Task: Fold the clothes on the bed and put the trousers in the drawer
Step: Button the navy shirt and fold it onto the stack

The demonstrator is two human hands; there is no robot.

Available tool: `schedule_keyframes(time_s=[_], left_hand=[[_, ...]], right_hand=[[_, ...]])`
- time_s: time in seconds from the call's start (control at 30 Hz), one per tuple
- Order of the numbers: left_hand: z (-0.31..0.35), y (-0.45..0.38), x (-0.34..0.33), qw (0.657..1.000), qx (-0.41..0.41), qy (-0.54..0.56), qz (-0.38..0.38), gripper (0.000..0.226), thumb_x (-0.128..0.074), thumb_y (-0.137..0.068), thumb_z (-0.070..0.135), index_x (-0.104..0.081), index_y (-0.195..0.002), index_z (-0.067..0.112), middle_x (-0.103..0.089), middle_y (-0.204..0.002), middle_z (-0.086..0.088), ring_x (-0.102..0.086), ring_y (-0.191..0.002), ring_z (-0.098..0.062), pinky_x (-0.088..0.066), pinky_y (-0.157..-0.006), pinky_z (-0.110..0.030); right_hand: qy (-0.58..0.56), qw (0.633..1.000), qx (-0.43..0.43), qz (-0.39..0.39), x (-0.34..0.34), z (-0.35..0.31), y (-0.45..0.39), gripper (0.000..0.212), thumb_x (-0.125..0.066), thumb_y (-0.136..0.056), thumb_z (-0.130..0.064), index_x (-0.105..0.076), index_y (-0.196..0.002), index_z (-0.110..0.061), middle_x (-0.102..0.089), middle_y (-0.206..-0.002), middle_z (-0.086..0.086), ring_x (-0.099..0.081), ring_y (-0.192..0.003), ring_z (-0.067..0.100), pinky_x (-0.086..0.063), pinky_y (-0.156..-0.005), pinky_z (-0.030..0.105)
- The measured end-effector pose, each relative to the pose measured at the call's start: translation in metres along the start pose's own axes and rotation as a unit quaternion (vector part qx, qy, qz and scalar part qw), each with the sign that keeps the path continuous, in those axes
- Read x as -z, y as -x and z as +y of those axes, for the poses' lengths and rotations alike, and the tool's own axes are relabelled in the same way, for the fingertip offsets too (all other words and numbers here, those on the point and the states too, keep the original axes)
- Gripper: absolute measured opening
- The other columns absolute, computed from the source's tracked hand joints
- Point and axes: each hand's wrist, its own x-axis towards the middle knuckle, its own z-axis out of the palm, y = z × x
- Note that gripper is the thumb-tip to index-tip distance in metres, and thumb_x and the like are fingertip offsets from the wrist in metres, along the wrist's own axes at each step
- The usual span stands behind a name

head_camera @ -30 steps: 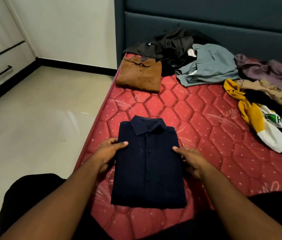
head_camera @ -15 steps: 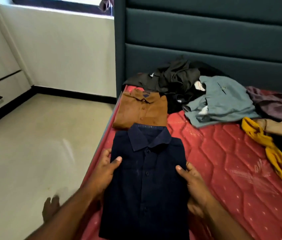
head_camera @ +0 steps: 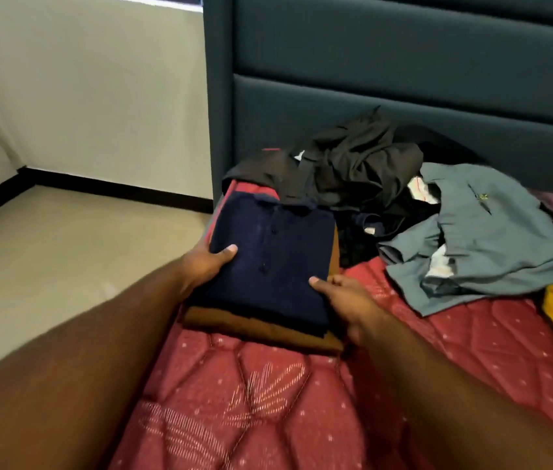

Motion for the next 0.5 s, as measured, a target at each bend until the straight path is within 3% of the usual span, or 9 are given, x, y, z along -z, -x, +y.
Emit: schedule_keyframes(time_s=[0.07, 0.2, 0.27, 0.33, 0.37, 0.43, 0.5], left_hand=[[-0.014, -0.004, -0.009, 0.995, -0.048, -0.026, 0.082, 0.044, -0.065, -0.092, 0.035, -0.056, -0.128, 0.01, -0.067, -0.109, -0.004, -0.062, -0.08, -0.011, -0.047, -0.062, -0.014], [-0.018, 0.009, -0.015, 0.97, -0.088, -0.116, 0.195, 0.044, -0.067, -0.088, 0.046, -0.05, -0.115, 0.015, -0.063, -0.108, -0.005, -0.061, -0.098, -0.028, -0.049, -0.081, -0.035], [-0.018, 0.022, -0.021, 0.958, -0.096, -0.165, 0.215, 0.048, -0.064, -0.09, 0.046, -0.044, -0.12, 0.014, -0.062, -0.114, -0.01, -0.06, -0.104, -0.034, -0.044, -0.08, -0.036], [-0.018, 0.041, -0.026, 0.943, -0.077, -0.226, 0.23, 0.057, -0.058, -0.093, 0.047, -0.037, -0.133, 0.013, -0.057, -0.128, -0.017, -0.056, -0.112, -0.041, -0.044, -0.085, -0.043], [-0.018, 0.046, -0.025, 0.927, -0.078, -0.263, 0.256, 0.061, -0.055, -0.094, 0.047, -0.033, -0.139, 0.014, -0.052, -0.133, -0.018, -0.052, -0.116, -0.043, -0.044, -0.089, -0.048], [-0.015, 0.07, -0.033, 0.872, -0.156, -0.358, 0.295, 0.061, -0.049, -0.095, 0.048, -0.032, -0.145, 0.018, -0.045, -0.14, -0.016, -0.046, -0.123, -0.041, -0.041, -0.094, -0.054], [-0.013, 0.098, -0.054, 0.816, -0.249, -0.469, 0.227, 0.06, -0.041, -0.097, 0.051, -0.028, -0.15, 0.026, -0.033, -0.153, -0.008, -0.031, -0.138, -0.035, -0.029, -0.106, -0.058]], right_hand=[[-0.031, 0.999, 0.027, 0.03, -0.003, 0.01, -0.008, 0.019, -0.063, -0.093, -0.014, -0.055, -0.076, -0.013, -0.064, -0.076, 0.008, -0.056, -0.062, 0.017, -0.044, -0.058, 0.028], [-0.067, 0.985, 0.123, 0.104, -0.007, 0.007, -0.013, 0.014, -0.059, -0.094, -0.01, -0.06, -0.079, -0.012, -0.066, -0.081, 0.007, -0.059, -0.07, 0.016, -0.05, -0.065, 0.031], [-0.051, 0.98, 0.142, 0.131, -0.007, 0.008, -0.01, 0.009, -0.06, -0.093, -0.014, -0.064, -0.085, -0.009, -0.068, -0.085, 0.007, -0.061, -0.074, 0.017, -0.053, -0.072, 0.036], [0.007, 0.98, 0.133, 0.146, -0.003, 0.02, 0.001, 0.017, -0.063, -0.091, -0.021, -0.065, -0.083, -0.007, -0.068, -0.082, 0.005, -0.06, -0.075, 0.017, -0.053, -0.075, 0.039], [0.041, 0.981, 0.123, 0.142, -0.002, 0.025, 0.006, 0.02, -0.064, -0.091, -0.024, -0.066, -0.081, -0.007, -0.068, -0.08, 0.005, -0.059, -0.074, 0.018, -0.053, -0.074, 0.039], [0.085, 0.984, 0.118, 0.106, 0.008, 0.034, 0.029, 0.016, -0.065, -0.09, -0.021, -0.063, -0.078, -0.011, -0.065, -0.073, 0.006, -0.056, -0.066, 0.019, -0.051, -0.062, 0.036], [0.105, 0.989, 0.092, 0.046, 0.024, 0.04, 0.059, 0.013, -0.063, -0.09, -0.011, -0.058, -0.08, -0.016, -0.058, -0.066, 0.005, -0.049, -0.053, 0.016, -0.041, -0.045, 0.025]])
